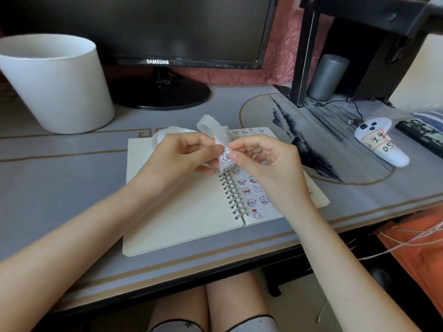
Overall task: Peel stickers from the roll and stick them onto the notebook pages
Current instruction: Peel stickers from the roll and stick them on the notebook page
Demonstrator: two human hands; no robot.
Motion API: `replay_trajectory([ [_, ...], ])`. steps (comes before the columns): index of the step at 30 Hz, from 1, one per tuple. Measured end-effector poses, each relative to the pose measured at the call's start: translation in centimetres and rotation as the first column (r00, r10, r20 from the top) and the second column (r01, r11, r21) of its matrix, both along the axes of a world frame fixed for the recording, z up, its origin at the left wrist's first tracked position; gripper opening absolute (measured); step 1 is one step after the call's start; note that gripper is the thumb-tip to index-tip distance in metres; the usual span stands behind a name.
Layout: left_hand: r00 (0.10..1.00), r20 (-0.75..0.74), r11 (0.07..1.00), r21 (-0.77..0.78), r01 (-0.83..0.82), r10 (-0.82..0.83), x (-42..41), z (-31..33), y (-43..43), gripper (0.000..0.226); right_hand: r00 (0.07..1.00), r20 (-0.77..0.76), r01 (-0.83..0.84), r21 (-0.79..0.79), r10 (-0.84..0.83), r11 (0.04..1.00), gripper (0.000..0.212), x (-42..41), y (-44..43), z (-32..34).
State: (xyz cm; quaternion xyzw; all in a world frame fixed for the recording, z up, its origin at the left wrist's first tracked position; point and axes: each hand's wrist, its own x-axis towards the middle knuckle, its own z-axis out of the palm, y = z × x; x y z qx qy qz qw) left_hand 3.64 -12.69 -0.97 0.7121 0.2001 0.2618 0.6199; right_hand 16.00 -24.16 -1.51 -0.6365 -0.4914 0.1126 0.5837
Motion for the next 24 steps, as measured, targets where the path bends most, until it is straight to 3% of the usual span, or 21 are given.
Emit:
replay_trajectory([
  [24,0.999,-0.008,0.997,-0.052,-0.052,0.052,0.17,0.07,-0.25,0.012,0.964,0.257,0.074,0.005,-0.073,0.997,0.006,-0.02,0.02,-0.51],
])
